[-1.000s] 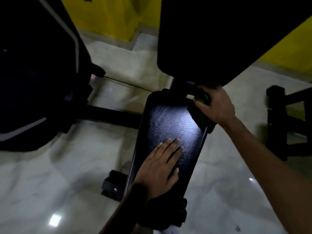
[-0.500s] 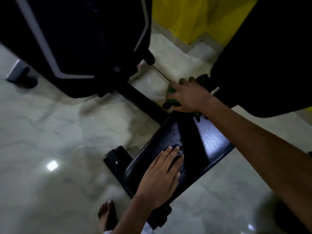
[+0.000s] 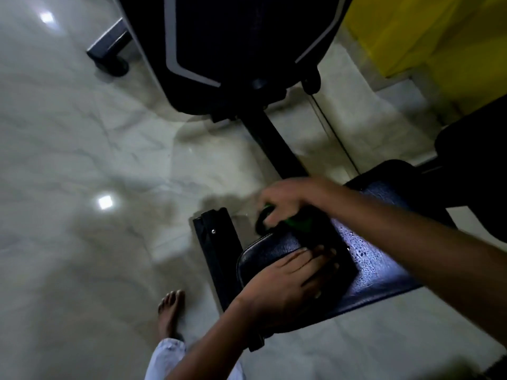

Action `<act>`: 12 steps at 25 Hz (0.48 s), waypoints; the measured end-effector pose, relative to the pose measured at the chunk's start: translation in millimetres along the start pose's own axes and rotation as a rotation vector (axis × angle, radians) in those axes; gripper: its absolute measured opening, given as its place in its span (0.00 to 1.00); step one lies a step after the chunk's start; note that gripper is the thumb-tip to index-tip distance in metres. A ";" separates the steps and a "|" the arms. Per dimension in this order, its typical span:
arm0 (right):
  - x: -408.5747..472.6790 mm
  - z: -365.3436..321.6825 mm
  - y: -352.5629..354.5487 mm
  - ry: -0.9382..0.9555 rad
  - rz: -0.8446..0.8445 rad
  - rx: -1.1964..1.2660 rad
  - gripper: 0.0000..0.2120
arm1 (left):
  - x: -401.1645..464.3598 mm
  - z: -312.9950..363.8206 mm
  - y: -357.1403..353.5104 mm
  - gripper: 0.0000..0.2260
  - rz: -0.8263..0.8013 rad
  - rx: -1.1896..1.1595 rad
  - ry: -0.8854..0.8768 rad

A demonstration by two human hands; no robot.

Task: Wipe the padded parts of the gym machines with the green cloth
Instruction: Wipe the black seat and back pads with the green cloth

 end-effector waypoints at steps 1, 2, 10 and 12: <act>-14.4 29.7 8.4 -0.085 0.011 0.026 0.17 | -0.3 -0.3 -1.7 0.21 -0.009 0.002 -0.004; -27.5 52.8 13.8 -0.143 0.029 0.051 0.17 | 0.2 -0.5 -3.0 0.22 -0.018 0.004 -0.009; 5.1 -10.9 -14.4 0.005 0.047 0.105 0.18 | 3.8 -3.1 -0.2 0.21 -0.002 -0.014 -0.040; 2.9 -8.4 -8.9 0.010 0.039 0.145 0.17 | 5.8 -4.1 2.3 0.20 -0.007 -0.008 -0.064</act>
Point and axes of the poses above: each hand's wrist, its own x-axis towards the middle knuckle, its own y-axis out of the back of the hand, z = x × y, the point moved 4 cm from there along x, towards the middle knuckle, and after that the axes turned 6 degrees about x, right-handed, at the moved point
